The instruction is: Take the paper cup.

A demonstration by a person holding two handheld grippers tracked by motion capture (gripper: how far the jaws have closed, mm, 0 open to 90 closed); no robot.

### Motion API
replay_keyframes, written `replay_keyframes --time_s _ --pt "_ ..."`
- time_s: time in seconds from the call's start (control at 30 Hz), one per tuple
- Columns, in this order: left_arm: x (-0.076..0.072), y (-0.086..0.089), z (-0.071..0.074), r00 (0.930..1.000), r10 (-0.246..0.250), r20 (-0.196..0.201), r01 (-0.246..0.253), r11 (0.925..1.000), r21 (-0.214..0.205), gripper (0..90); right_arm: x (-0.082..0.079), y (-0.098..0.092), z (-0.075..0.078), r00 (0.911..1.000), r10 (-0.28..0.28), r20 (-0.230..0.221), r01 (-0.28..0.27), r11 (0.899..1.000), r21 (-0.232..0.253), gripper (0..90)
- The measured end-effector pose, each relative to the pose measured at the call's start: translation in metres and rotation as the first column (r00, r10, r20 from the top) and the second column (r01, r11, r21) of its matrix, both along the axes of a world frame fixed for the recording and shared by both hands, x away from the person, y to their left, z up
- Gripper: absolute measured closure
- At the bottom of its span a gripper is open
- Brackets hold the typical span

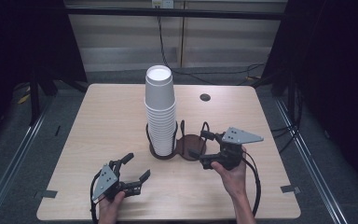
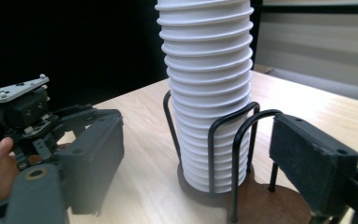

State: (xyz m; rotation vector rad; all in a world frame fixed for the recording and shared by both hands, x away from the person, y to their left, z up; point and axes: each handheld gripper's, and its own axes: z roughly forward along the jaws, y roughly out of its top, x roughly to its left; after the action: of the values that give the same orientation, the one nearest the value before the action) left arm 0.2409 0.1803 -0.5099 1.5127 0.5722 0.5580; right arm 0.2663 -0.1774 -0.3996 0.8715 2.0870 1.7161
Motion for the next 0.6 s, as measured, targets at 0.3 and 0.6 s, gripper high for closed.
replay_keyframes --time_s 0.3,0.6 --pt "0.0 0.0 0.0 1.0 -0.001 0.0 0.001 1.0 0.0 15.8 0.008 0.004 0.016 0.9995 0.033 -0.001 -0.033 0.999 -0.016 13.6" --pt "-0.001 0.0 0.0 1.0 -0.001 -0.006 0.001 1.0 -0.005 15.8 0.016 0.01 0.033 0.9979 0.064 0.003 -0.064 0.997 -0.04 13.5"
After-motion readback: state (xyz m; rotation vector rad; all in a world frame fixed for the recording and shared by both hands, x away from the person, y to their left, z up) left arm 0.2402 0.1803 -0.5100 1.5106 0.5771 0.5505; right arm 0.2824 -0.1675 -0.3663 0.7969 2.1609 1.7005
